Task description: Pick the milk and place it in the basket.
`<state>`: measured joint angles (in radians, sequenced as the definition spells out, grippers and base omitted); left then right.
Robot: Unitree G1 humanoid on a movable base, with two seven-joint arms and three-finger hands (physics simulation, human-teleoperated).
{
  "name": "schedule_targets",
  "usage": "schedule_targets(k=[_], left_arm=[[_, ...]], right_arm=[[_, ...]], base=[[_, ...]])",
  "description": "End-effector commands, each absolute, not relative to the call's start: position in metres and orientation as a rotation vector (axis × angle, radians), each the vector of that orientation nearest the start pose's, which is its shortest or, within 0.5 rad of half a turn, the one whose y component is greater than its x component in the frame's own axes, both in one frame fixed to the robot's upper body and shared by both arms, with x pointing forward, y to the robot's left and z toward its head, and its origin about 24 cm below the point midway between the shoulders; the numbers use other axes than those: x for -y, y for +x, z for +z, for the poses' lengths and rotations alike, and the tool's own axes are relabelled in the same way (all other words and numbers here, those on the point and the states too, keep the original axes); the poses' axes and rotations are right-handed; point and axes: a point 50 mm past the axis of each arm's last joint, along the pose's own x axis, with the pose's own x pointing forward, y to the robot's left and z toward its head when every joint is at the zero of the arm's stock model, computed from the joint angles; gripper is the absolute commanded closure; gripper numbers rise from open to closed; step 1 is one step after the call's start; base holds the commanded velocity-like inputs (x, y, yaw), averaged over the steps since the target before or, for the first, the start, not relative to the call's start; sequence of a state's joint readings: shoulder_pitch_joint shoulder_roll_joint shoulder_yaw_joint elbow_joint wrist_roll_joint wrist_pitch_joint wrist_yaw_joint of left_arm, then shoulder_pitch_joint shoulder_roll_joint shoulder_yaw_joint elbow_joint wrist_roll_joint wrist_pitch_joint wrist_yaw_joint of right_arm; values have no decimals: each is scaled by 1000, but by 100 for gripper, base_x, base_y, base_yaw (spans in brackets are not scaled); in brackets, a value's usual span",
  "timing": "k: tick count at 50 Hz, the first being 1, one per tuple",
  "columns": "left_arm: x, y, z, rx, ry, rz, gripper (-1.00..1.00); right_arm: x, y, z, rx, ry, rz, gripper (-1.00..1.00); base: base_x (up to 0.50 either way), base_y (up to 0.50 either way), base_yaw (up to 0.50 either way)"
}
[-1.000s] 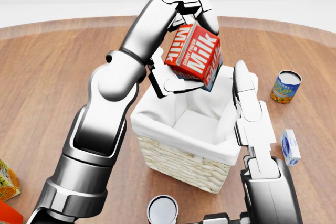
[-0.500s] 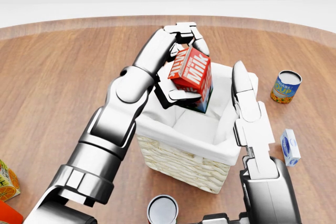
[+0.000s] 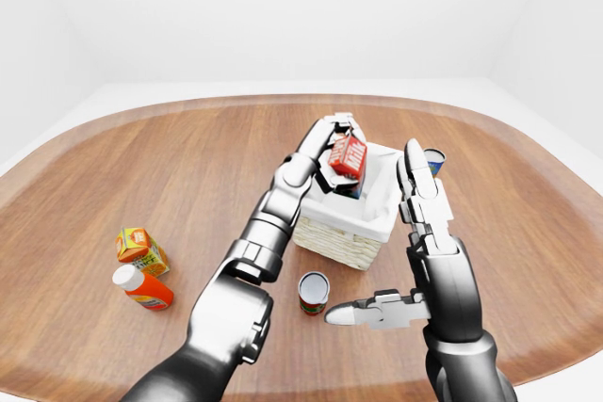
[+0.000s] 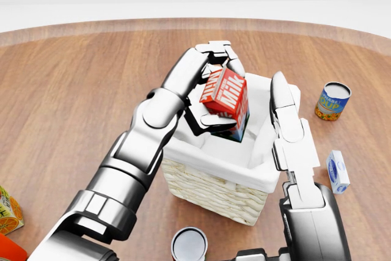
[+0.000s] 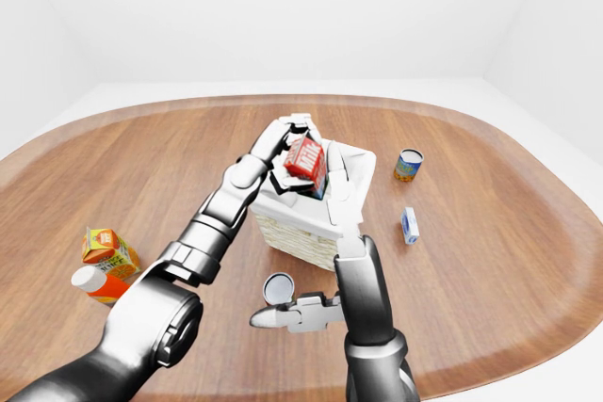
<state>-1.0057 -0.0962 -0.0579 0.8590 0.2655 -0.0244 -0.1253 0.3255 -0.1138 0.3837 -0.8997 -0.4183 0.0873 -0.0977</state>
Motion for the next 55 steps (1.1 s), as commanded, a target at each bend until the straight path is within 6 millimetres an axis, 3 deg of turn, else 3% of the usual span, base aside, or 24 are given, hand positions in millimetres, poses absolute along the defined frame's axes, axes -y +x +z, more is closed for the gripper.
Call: schedule_targets(k=[1, 55], left_arm=[[-14, 389, 162, 181, 314, -448, 100], [-27, 393, 112, -51, 353, -379, 100]], right_arm=[[107, 154, 170, 546, -294, 73, -100], [106, 152, 169, 540, -294, 76, -100]], base=[[0, 0, 0], [0, 0, 0]])
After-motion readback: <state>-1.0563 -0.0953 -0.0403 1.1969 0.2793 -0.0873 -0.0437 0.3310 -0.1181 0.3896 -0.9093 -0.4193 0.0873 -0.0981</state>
